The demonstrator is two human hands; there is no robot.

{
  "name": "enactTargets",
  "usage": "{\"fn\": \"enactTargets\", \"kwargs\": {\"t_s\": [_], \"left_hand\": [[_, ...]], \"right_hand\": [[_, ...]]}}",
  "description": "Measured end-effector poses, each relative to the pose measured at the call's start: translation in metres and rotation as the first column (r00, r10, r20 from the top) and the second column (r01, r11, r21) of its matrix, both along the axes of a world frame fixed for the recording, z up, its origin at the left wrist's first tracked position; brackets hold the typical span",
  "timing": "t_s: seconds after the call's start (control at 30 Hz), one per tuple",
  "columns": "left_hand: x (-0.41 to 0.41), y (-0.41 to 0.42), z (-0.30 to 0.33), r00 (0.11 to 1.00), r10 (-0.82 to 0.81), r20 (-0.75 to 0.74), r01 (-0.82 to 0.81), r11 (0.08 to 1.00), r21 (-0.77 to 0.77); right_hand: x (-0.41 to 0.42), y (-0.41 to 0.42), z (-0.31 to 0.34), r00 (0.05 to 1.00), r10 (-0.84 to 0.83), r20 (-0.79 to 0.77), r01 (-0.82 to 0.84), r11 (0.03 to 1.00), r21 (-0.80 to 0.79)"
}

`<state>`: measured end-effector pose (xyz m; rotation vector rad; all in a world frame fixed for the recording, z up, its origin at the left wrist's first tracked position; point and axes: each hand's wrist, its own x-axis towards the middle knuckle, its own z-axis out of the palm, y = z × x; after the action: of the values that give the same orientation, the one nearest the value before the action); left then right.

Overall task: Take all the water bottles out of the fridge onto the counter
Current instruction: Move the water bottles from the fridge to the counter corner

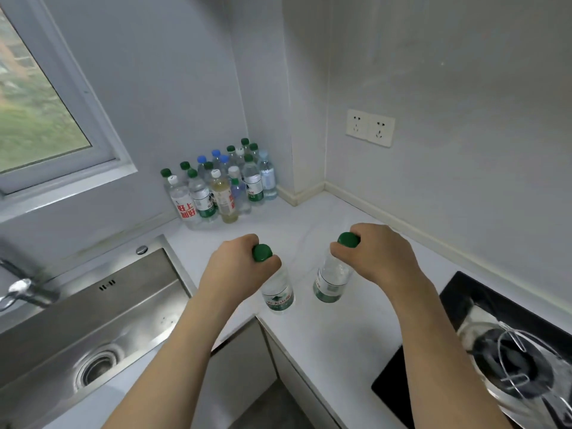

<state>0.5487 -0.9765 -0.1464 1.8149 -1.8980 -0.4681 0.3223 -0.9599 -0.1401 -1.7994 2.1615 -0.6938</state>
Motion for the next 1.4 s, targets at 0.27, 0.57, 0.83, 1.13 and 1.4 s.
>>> {"fn": "enactTargets", "kwargs": {"t_s": [0.27, 0.57, 0.83, 1.13, 1.4], "left_hand": [[0.038, -0.073, -0.006, 0.998, 0.070, 0.004, -0.070, 0.997, 0.013], [0.113, -0.166, -0.015, 0.995, 0.083, 0.056, -0.086, 0.994, 0.064], [0.193, -0.253, -0.025, 0.991, 0.135, 0.024, -0.136, 0.989, 0.060], [0.245, -0.324, -0.057, 0.993, 0.062, 0.101, -0.077, 0.986, 0.151], [0.258, -0.361, -0.079, 0.986, -0.061, 0.157, 0.029, 0.979, 0.200]], "right_hand": [[0.035, -0.083, -0.006, 0.995, 0.084, -0.045, -0.082, 0.996, 0.035], [0.111, -0.193, -0.019, 0.979, 0.205, 0.026, -0.206, 0.966, 0.159], [0.203, -0.298, -0.021, 0.930, 0.350, -0.115, -0.323, 0.924, 0.206], [0.271, -0.389, -0.041, 0.868, 0.489, -0.084, -0.444, 0.842, 0.307], [0.302, -0.434, -0.063, 0.809, 0.564, -0.164, -0.475, 0.792, 0.383]]}}
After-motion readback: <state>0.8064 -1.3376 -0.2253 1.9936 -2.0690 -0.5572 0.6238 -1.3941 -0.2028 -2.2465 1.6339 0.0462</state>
